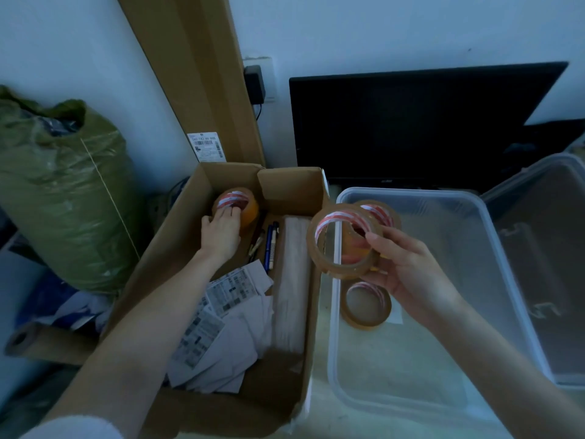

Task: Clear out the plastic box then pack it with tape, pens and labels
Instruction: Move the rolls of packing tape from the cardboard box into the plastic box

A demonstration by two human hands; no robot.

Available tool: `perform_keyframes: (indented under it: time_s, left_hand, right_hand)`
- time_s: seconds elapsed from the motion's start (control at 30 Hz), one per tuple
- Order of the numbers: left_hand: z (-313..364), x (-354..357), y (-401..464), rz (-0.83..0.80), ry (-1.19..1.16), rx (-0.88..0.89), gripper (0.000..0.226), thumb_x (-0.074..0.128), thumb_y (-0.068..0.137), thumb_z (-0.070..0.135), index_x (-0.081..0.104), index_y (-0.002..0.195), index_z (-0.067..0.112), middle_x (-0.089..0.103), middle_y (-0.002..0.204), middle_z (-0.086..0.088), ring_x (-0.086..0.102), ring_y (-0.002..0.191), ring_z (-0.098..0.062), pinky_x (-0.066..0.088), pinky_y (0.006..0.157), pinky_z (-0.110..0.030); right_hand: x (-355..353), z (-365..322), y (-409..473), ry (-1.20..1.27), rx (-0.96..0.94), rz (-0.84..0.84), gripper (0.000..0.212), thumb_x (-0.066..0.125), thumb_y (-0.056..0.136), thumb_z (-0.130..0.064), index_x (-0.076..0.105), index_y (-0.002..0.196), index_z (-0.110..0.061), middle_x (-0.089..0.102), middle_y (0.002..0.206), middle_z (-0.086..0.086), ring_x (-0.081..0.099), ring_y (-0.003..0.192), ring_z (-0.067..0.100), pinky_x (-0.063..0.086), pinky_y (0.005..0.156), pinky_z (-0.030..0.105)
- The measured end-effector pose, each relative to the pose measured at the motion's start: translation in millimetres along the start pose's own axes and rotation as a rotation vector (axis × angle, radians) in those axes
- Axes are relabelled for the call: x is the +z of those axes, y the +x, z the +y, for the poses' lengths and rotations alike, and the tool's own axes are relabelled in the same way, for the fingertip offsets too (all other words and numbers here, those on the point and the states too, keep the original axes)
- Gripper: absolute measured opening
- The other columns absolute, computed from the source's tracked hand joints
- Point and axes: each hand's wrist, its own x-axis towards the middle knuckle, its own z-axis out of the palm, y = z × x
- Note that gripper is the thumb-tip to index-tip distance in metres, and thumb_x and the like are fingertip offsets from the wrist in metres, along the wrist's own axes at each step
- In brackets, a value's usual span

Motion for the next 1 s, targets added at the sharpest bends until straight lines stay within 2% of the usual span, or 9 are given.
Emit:
perform_keyframes:
  time_s: [0.17,0.23,0.3,0.47,0.53,0.63,0.77,0.9,1.0]
  left_hand:
    - [19.3,-31.9,-37.2,0.159,-0.17,0.122,0.039,0.061,0.088,0.01,0.052,0.125,0.012,0.055,0.13,-0.008,0.047,0.125,-0.025,0.041,0.099,-0.044]
    - [28.5,-47.4,-55.2,0.234,-0.199,0.208,0.035,0.063,0.086,0.007,0.056,0.12,0.011,0.058,0.122,-0.009,0.05,0.119,-0.027,0.044,0.092,-0.043]
    - [41.9,-62.0,-75.1,0.298,-0.212,0.281,0.032,0.065,0.083,0.003,0.059,0.113,0.008,0.062,0.113,-0.011,0.055,0.11,-0.031,0.047,0.085,-0.045]
    - [75.5,-79.3,-120.5,0.372,-0.252,0.414,0.045,0.074,0.067,-0.007,0.061,0.108,0.007,0.064,0.102,-0.009,0.052,0.103,-0.024,0.049,0.081,-0.042]
    - [85.2,-79.1,-133.8,0.381,-0.291,0.43,0.049,0.074,0.065,-0.009,0.06,0.108,0.009,0.064,0.101,-0.007,0.049,0.103,-0.021,0.048,0.082,-0.042]
    - [96.1,-77.3,-150.4,0.358,-0.322,0.429,0.051,0.074,0.065,-0.007,0.059,0.11,0.012,0.063,0.102,-0.004,0.052,0.104,-0.021,0.048,0.084,-0.042]
    - [102.8,-72.8,-161.4,0.32,-0.337,0.409,0.054,0.076,0.064,-0.004,0.058,0.111,0.015,0.064,0.103,-0.003,0.054,0.105,-0.022,0.048,0.086,-0.043]
    - [105.0,-68.6,-167.1,0.293,-0.368,0.391,0.058,0.078,0.065,-0.004,0.054,0.113,0.017,0.063,0.103,-0.001,0.051,0.105,-0.018,0.049,0.086,-0.045]
    - [105.4,-68.6,-168.2,0.278,-0.353,0.389,0.055,0.078,0.064,-0.002,0.057,0.111,0.017,0.064,0.103,0.0,0.053,0.105,-0.019,0.048,0.086,-0.043]
  right_hand:
    - [-14.6,2.6,-9.0,-0.068,-0.017,0.029,0.025,0.048,0.097,-0.013,0.06,0.116,-0.001,0.07,0.099,0.02,0.071,0.082,0.026,0.06,0.072,0.045]
    - [-24.9,5.4,-11.3,-0.114,-0.015,0.065,0.025,0.047,0.098,-0.015,0.061,0.114,0.0,0.071,0.094,0.017,0.072,0.075,0.023,0.06,0.063,0.038]
    - [-36.3,8.8,-12.3,-0.182,-0.006,0.098,0.025,0.047,0.098,-0.016,0.061,0.113,-0.002,0.071,0.097,0.017,0.072,0.076,0.023,0.059,0.065,0.035]
    - [-57.2,16.9,-8.4,-0.486,0.007,0.155,0.018,0.047,0.098,-0.016,0.064,0.096,-0.009,0.069,0.093,0.017,0.066,0.077,0.022,0.054,0.064,0.028]
    - [-65.8,24.2,-1.8,-0.629,0.009,0.183,0.019,0.048,0.097,-0.016,0.064,0.094,-0.006,0.068,0.095,0.022,0.066,0.08,0.029,0.054,0.065,0.032]
    - [-79.6,36.2,13.4,-0.917,0.028,0.164,0.021,0.046,0.096,-0.025,0.061,0.093,-0.011,0.066,0.096,0.017,0.064,0.092,0.036,0.05,0.08,0.042]
    - [-87.2,56.4,31.4,-1.348,0.095,0.068,0.031,0.031,0.102,-0.031,0.049,0.117,-0.01,0.058,0.11,0.015,0.056,0.105,0.036,0.043,0.088,0.039]
    - [-90.0,84.1,47.7,-1.364,0.14,0.064,0.041,0.025,0.104,-0.024,0.039,0.136,-0.003,0.049,0.127,0.022,0.051,0.117,0.041,0.042,0.098,0.045]
    - [-93.1,96.0,57.0,-1.258,0.131,0.158,0.04,0.027,0.103,-0.031,0.04,0.135,-0.01,0.055,0.13,0.02,0.053,0.117,0.039,0.042,0.098,0.044]
